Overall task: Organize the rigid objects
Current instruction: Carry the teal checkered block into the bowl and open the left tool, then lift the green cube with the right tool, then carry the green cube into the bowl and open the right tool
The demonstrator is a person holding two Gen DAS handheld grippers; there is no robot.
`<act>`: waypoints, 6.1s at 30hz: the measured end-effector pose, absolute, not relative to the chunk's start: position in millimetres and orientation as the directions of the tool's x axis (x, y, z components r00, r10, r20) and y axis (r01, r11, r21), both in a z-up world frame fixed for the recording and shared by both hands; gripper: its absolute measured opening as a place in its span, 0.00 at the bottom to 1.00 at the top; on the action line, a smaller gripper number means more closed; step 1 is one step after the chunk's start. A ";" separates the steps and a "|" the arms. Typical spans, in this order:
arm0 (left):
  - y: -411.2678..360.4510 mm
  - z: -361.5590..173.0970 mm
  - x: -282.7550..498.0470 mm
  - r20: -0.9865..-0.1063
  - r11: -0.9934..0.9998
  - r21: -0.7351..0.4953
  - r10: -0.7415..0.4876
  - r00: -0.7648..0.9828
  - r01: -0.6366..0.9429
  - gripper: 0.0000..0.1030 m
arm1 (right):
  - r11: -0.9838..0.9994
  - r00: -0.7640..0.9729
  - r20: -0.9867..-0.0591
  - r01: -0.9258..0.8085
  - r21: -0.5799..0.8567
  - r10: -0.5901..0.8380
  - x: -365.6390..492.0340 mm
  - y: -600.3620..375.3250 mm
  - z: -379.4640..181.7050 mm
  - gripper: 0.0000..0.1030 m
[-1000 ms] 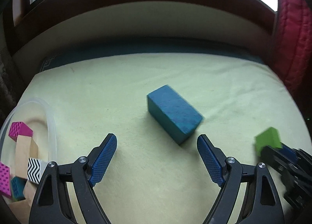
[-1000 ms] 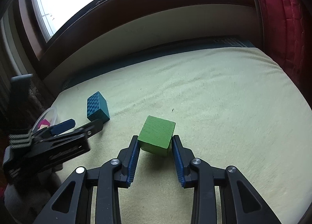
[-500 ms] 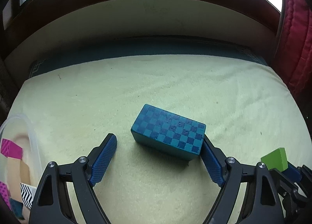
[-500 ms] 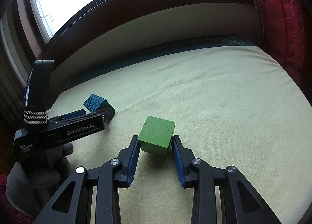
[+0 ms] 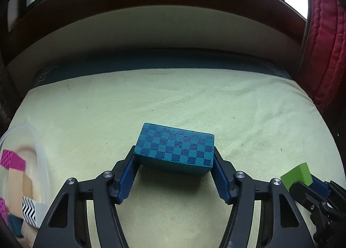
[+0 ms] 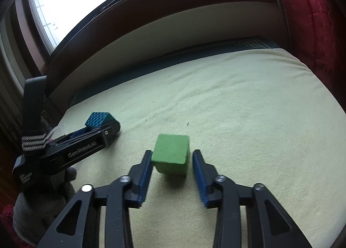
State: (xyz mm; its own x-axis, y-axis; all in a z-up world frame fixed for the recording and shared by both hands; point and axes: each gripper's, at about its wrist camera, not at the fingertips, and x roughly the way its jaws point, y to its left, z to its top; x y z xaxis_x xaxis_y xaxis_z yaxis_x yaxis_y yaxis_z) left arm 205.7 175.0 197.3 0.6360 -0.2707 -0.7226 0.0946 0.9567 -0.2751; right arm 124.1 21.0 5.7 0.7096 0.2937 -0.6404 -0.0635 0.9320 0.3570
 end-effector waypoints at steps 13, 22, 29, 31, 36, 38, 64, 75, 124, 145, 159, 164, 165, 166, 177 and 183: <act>179.8 211.9 162.6 -0.691 0.966 -0.256 -0.212 0.691 0.039 0.62 | 0.935 0.699 -0.650 -0.073 0.348 0.297 127.0 18.2 4.9 0.50; 195.0 215.6 135.4 -0.692 0.967 -0.254 -0.163 0.703 -0.026 0.62 | 0.945 0.690 -0.666 -0.082 0.316 0.283 131.4 28.2 6.9 0.38; 213.6 218.9 118.7 -0.687 0.967 -0.240 -0.109 0.719 -0.083 0.62 | 0.943 0.710 -0.644 -0.084 0.323 0.284 127.7 27.6 11.1 0.33; 221.3 220.2 115.5 -0.683 0.965 -0.241 -0.095 0.724 -0.101 0.62 | 0.942 0.710 -0.643 -0.086 0.326 0.287 127.8 27.9 10.9 0.33; 245.7 224.0 106.6 -0.672 0.961 -0.231 -0.046 0.739 -0.150 0.62 | 0.942 0.715 -0.636 -0.097 0.322 0.291 126.1 27.8 11.4 0.33; 256.5 224.6 102.9 -0.669 0.958 -0.230 -0.027 0.742 -0.173 0.62 | 0.941 0.715 -0.635 -0.096 0.324 0.291 123.3 24.5 10.7 0.33; 336.2 210.8 80.6 -0.671 0.907 -0.194 0.155 0.725 -0.374 0.62 | 0.941 0.718 -0.633 -0.095 0.323 0.290 121.5 27.2 10.8 0.33; 341.0 208.6 78.5 -0.675 0.896 -0.196 0.171 0.718 -0.398 0.62 | 0.941 0.718 -0.632 -0.096 0.324 0.290 121.4 27.2 10.6 0.33; 378.7 203.5 58.2 -0.657 0.801 -0.328 0.187 0.730 -0.501 0.71 | 0.949 0.714 -0.645 -0.091 0.302 0.274 125.7 32.8 10.8 0.33; 380.2 214.0 0.2 -0.608 0.774 -0.380 0.205 0.767 -0.507 0.72 | 0.968 0.720 -0.657 -0.085 0.238 0.225 127.5 67.9 34.3 0.33; 390.8 201.4 -5.6 -0.623 0.752 -0.402 0.193 0.758 -0.522 0.72 | 0.962 0.754 -0.606 -0.132 0.240 0.254 122.9 107.4 60.2 0.59; 391.8 200.9 -6.2 -0.623 0.745 -0.415 0.186 0.760 -0.523 0.72 | 0.979 0.756 -0.642 0.011 0.206 0.126 124.7 63.0 42.2 0.70; 391.4 200.4 -5.8 -0.625 0.744 -0.418 0.182 0.759 -0.522 0.72 | 0.979 0.750 -0.650 0.022 0.205 0.120 127.4 59.0 40.0 0.70; 391.4 200.6 -5.7 -0.626 0.743 -0.420 0.180 0.759 -0.522 0.72 | 0.979 0.742 -0.659 0.023 0.204 0.120 128.2 56.2 37.4 0.70; 401.7 197.0 -10.2 -0.637 0.697 -0.427 0.221 0.738 -0.577 0.76 | 0.998 0.676 -0.734 -0.015 0.062 0.056 142.8 86.6 6.9 0.31; 405.3 195.0 -12.7 -0.642 0.677 -0.432 0.233 0.731 -0.595 0.76 | 0.992 0.698 -0.705 -0.063 0.112 0.124 138.3 104.0 24.6 0.30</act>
State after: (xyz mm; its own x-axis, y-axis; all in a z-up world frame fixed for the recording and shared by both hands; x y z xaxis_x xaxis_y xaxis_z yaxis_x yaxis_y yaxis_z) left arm -12.7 405.3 195.0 0.7306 0.2329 -0.6419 -0.5955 0.6774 -0.4319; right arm 138.3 104.0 24.6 0.6982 0.1242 -0.7050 -0.0631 0.9917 0.1122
